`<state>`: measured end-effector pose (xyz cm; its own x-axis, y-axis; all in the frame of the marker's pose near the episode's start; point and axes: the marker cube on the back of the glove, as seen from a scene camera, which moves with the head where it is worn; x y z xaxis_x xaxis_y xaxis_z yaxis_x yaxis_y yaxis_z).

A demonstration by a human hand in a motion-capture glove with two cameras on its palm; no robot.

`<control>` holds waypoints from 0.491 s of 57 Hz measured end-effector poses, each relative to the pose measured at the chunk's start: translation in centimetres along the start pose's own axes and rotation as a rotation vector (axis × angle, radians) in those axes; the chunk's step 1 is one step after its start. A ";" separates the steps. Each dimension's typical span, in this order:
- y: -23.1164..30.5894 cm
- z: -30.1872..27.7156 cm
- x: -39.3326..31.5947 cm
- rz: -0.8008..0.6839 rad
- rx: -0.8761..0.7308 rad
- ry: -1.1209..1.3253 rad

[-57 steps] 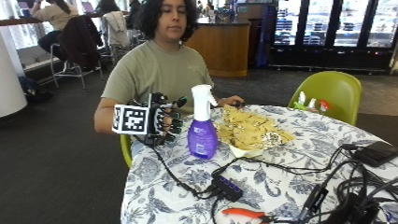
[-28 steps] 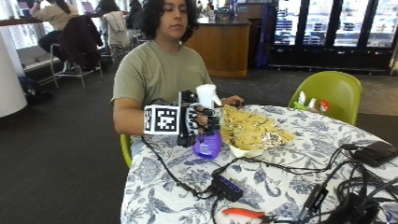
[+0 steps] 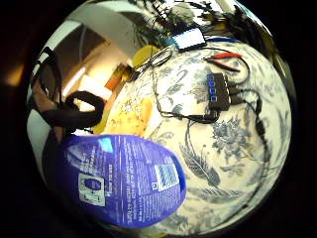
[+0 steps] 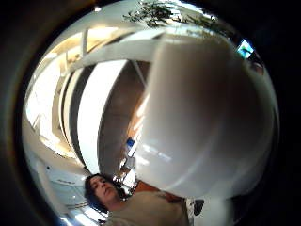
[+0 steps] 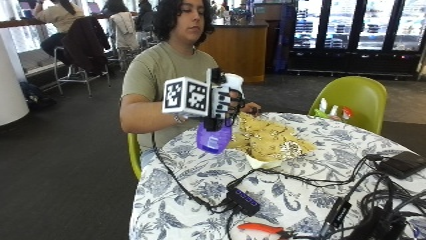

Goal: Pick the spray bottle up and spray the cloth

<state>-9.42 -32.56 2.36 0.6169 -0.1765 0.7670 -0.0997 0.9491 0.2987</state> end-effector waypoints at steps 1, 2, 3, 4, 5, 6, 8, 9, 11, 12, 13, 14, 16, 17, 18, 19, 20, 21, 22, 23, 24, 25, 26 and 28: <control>-0.2 0.0 -0.6 0.014 -0.051 0.021; -0.3 0.1 -1.2 0.034 -0.106 0.045; -0.4 0.2 -1.8 0.056 -0.159 0.071; -0.5 0.4 -2.4 0.078 -0.209 0.098; -0.6 0.6 -2.9 0.100 -0.251 0.125; -0.7 0.9 -3.4 0.121 -0.288 0.152; -0.8 1.4 -4.0 0.162 -0.352 0.211; -0.9 1.6 -4.2 0.183 -0.384 0.240; -1.1 2.1 -4.5 0.230 -0.457 0.296; -1.1 2.4 -4.6 0.254 -0.498 0.322; -1.1 2.8 -4.6 0.277 -0.541 0.346; -1.1 3.2 -4.7 0.299 -0.585 0.369; -1.1 4.1 -4.5 0.339 -0.666 0.417; -1.1 4.6 -4.4 0.357 -0.702 0.442; -1.0 5.1 -4.3 0.374 -0.733 0.470; -1.0 5.6 -4.1 0.388 -0.761 0.498; -0.9 6.1 -3.8 0.400 -0.786 0.527; -0.8 6.6 -3.6 0.409 -0.806 0.556; -0.7 7.1 -3.4 0.417 -0.821 0.582; -0.6 7.6 -3.1 0.422 -0.832 0.607; -0.5 8.1 -2.9 0.427 -0.841 0.631; -0.4 8.5 -2.6 0.432 -0.847 0.652; -0.3 9.0 -2.4 0.436 -0.854 0.672; 0.0 9.8 -1.8 0.444 -0.871 0.708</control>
<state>-18.21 -34.82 6.55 0.9807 0.1333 0.1429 -0.0202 0.7966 -0.6041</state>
